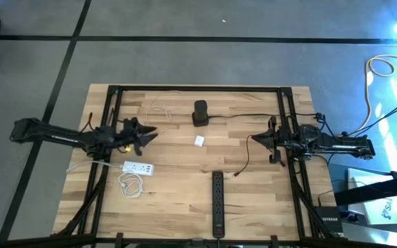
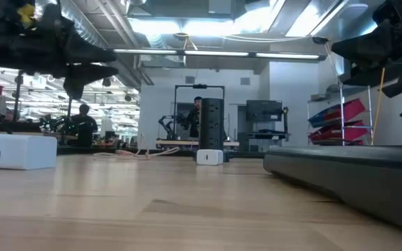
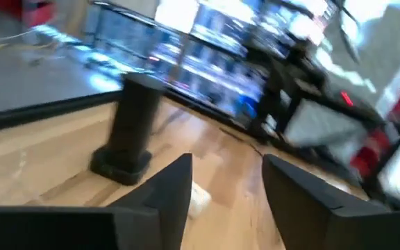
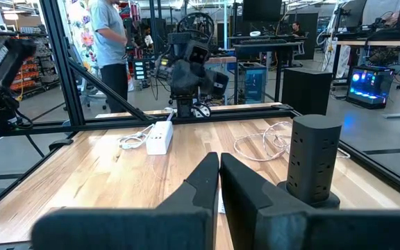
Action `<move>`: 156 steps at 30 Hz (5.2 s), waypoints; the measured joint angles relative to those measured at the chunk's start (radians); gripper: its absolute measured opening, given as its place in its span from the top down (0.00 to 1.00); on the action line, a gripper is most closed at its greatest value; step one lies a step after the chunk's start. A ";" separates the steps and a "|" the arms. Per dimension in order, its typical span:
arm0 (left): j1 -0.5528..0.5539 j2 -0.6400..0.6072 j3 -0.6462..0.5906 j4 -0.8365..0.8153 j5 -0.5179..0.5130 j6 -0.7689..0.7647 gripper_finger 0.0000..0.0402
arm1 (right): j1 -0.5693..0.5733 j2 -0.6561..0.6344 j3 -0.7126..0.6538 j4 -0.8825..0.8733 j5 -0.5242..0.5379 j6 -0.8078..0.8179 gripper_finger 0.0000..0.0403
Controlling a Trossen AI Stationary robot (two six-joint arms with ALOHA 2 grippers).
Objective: Insert USB
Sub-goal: Insert the pink USB cable into the white USB adapter
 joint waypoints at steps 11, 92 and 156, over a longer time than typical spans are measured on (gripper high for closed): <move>0.000 0.369 0.148 0.149 -0.048 0.081 0.57 | 0.000 0.000 0.000 0.000 0.000 0.000 1.00; 0.751 0.927 0.797 -1.024 0.194 1.157 0.63 | 0.000 0.000 0.000 -0.044 0.000 0.000 1.00; 0.701 0.847 0.892 -1.188 0.131 0.874 0.99 | 0.000 0.000 0.000 -0.044 0.000 0.000 1.00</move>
